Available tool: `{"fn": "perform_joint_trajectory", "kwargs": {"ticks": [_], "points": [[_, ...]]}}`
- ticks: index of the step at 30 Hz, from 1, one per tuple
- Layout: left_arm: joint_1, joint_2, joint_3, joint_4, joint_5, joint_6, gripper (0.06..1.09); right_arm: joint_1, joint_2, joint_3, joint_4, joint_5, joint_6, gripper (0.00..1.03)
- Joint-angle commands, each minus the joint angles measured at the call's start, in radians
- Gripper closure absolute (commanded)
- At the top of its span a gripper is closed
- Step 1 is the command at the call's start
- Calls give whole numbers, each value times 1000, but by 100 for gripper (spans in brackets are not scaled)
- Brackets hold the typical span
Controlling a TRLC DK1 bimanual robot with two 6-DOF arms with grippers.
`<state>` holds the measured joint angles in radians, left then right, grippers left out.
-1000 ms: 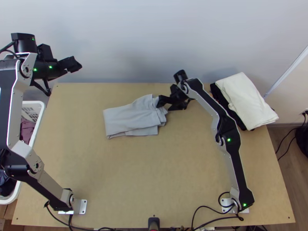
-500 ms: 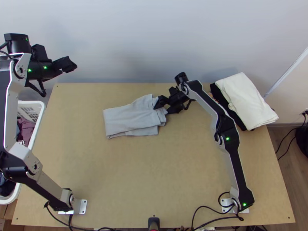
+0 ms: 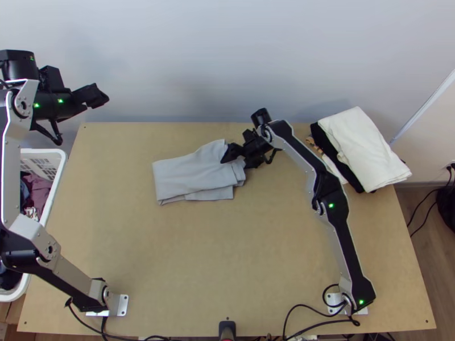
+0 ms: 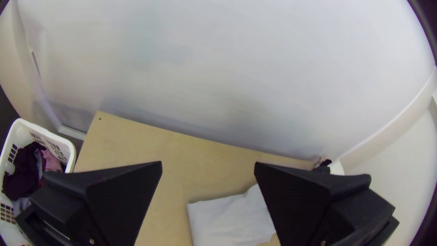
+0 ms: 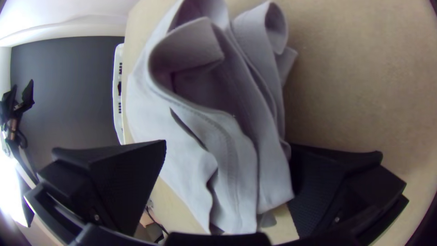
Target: Fold the t-shirt
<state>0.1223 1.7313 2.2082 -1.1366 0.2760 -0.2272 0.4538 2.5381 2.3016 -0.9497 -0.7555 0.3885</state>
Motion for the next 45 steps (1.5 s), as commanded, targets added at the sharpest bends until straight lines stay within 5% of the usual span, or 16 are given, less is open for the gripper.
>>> {"fn": "perform_joint_trajectory", "kwargs": {"ticks": [1, 7, 10, 12, 15, 31, 45], "points": [[14, -39, 4, -12, 5, 9, 10, 40, 44, 27, 8, 15, 4, 4], [20, -38, 4, -12, 8, 12, 10, 88, 56, 30, 15, 50, 4, 6], [20, -38, 4, -12, 8, 12, 10, 98, 57, 28, 11, 48, 9, 20], [20, -38, 4, -12, 8, 12, 10, 100, 59, 28, 9, 48, 27, 46], [25, -41, 4, -12, 8, 12, 10, 97, 27, 19, 3, 97, 24, 101], [45, -53, 1, -17, 35, 14, 10, -24, -464, -33, 37, 235, -10, 100], [71, -76, -22, -20, 61, 17, 10, -339, -696, -68, 256, 395, 73, 100]]}}
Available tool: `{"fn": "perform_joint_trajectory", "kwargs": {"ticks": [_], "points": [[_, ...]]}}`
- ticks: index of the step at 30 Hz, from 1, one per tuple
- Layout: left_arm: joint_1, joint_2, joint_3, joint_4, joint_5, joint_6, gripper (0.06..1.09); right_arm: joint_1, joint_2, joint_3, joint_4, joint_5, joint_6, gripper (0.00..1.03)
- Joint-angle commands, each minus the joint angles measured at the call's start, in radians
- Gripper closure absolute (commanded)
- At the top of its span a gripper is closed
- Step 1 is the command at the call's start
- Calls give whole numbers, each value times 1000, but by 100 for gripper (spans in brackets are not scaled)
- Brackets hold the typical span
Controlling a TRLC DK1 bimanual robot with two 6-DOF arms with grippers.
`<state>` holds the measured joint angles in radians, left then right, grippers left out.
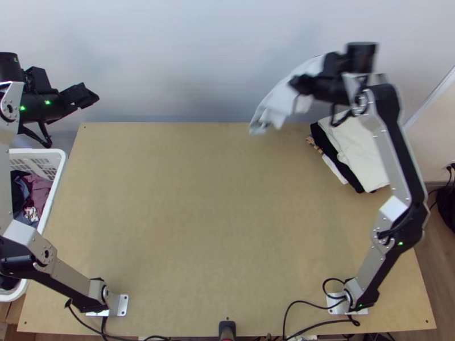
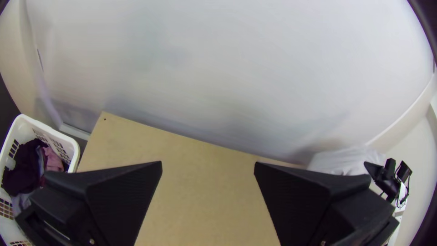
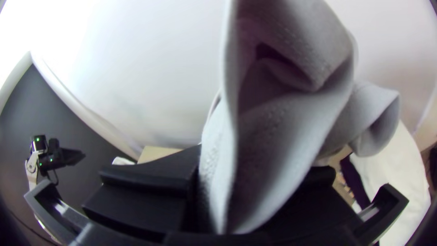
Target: Fold the t-shirt
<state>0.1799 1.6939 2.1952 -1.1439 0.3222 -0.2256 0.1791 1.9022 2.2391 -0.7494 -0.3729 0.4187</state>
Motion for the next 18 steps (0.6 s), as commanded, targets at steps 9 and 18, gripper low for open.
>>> {"fn": "perform_joint_trajectory", "kwargs": {"ticks": [9, 18], "points": [[23, -48, -14, -13, 34, 15, 10, -233, -57, -39, 163, 12, 65, 100], [20, -45, -17, -13, 35, 14, 10, -360, -5, -64, 268, -72, 58, 100]]}}
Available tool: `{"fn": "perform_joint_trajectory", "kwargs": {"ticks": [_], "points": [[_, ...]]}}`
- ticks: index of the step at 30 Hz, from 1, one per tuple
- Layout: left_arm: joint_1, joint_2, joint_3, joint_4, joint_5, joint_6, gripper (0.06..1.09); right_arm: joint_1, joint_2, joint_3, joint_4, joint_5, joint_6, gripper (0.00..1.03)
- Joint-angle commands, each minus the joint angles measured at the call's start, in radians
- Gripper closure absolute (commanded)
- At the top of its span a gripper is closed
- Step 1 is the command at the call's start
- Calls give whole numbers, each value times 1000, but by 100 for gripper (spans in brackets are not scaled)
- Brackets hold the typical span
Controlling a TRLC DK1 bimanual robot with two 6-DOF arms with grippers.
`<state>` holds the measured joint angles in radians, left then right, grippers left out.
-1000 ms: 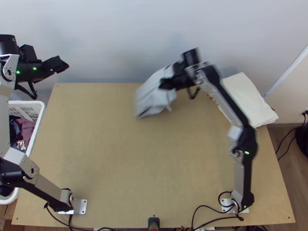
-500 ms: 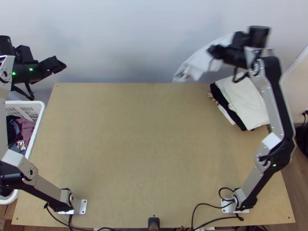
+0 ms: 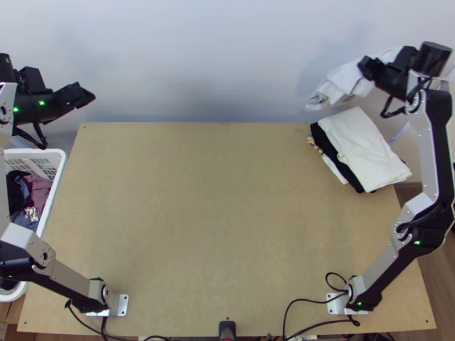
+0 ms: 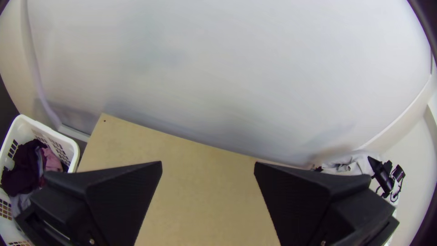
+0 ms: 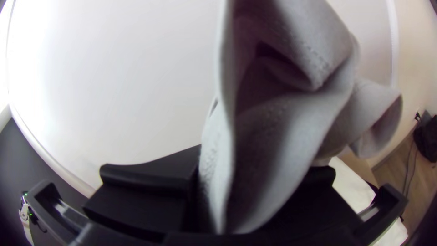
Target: Fold the t-shirt
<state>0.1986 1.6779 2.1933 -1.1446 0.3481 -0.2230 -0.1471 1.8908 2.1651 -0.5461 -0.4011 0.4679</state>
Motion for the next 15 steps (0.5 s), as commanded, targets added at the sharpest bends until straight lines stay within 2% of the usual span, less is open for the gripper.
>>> {"fn": "perform_joint_trajectory", "kwargs": {"ticks": [1, 11, 15], "points": [[1, -29, -17, -12, 9, 11, 10, -43, 11, 10, 74, -54, 8, 100], [-7, -24, -15, -4, 9, 7, 10, -105, 51, -16, 87, -145, -3, 100], [-8, -24, -17, -4, 9, 5, 10, -124, 47, -77, 89, -148, -12, 100]]}}
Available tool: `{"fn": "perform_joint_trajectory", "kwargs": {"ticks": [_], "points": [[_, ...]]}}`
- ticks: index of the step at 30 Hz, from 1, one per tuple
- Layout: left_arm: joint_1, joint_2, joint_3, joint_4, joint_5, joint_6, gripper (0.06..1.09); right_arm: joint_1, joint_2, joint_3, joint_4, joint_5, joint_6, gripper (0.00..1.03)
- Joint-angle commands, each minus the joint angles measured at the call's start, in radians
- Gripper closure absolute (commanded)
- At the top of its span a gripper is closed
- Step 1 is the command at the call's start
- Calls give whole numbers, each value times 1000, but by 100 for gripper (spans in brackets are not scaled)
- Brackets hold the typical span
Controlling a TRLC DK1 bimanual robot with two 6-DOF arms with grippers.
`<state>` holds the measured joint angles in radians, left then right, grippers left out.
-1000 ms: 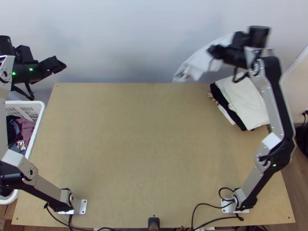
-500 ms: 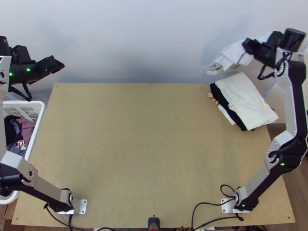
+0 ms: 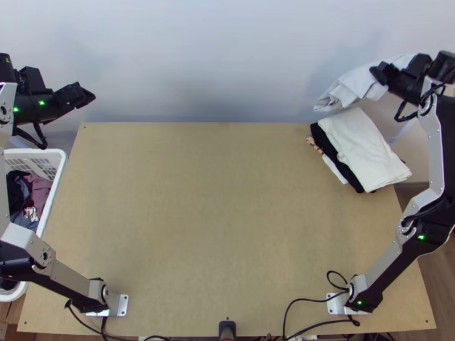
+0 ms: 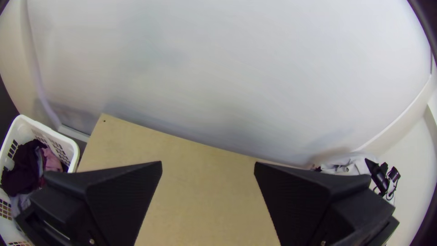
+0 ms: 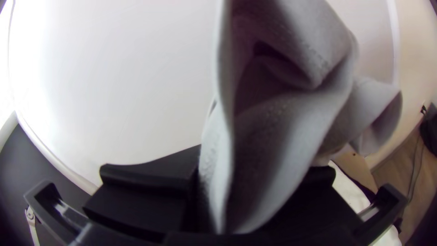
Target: Fold the t-shirt
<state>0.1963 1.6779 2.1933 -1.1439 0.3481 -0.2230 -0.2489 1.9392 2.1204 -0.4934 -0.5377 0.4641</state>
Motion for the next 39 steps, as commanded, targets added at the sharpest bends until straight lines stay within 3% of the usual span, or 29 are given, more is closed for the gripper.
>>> {"fn": "perform_joint_trajectory", "kwargs": {"ticks": [1, 16, 28, 33, 35, 36, 39], "points": [[-5, -24, -17, -5, 9, 5, 10, -27, -5, -43, 35, -10, -10, 100], [-21, -21, -10, 0, 15, 5, 10, -112, -155, -224, 6, -7, -67, 100], [-46, -21, -10, 0, 26, -4, 10, -234, -266, -442, -108, 8, -232, 99], [-63, -21, -12, 0, 26, -12, 10, -250, -263, -551, -106, 7, -306, 94], [-66, -21, -12, 0, 26, -12, 10, -243, -261, -585, -106, 7, -324, 83], [-67, -21, -12, 0, 26, -12, 10, -239, -258, -602, -106, 7, -332, 71], [-69, -21, -14, 0, 26, -12, 10, -234, -255, -628, -129, 8, -344, 12]]}}
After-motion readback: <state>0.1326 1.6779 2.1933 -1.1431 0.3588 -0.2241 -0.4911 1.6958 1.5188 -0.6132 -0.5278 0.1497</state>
